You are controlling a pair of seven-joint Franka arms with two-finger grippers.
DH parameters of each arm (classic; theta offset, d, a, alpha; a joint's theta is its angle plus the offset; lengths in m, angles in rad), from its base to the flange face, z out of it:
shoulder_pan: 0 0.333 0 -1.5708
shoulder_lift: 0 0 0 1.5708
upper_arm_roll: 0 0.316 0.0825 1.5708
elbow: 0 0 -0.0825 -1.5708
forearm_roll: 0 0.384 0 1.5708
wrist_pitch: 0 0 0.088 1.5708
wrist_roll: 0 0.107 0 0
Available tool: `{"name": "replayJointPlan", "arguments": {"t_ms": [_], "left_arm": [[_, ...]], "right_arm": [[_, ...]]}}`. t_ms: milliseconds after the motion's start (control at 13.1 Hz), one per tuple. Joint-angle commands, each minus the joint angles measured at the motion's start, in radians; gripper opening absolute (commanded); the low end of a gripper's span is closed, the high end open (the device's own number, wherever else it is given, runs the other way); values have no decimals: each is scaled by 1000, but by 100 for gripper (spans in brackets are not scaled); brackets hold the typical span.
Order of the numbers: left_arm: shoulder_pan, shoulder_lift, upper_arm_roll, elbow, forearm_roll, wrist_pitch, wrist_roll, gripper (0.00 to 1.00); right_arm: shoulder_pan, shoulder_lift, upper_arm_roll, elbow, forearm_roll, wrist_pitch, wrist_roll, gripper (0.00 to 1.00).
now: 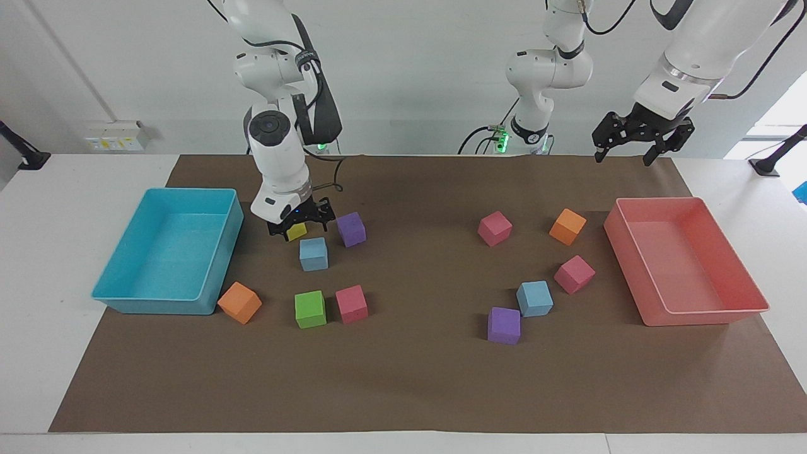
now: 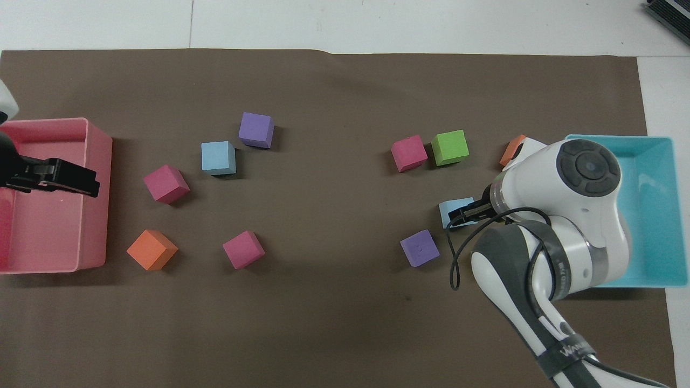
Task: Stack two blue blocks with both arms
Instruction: 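Reach the right gripper to the light blue cube near the yellow cube, then close the right gripper on the light blue cube and lift it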
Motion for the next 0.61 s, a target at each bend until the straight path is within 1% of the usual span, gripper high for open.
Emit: {"name": "replayJointPlan", "arguments": {"t_ms": [0,305,381,534], "left_arm": [[14,-1,-10,13,1,-20,-1,100],[14,-1,-10,15,1,-20,-1,100],[14,-1,-10,13,1,-20,0,100],[14,-1,-10,13,1,-20,0,100]], "right_arm": [[-2,27,-2,-43,28,84,-31,100],[0,87,-2,-71,59,160,-50,100],[-3,91,-2,-77,65,186,-59,100],[-15,90,-2,-94,65,192,-109,100]]}}
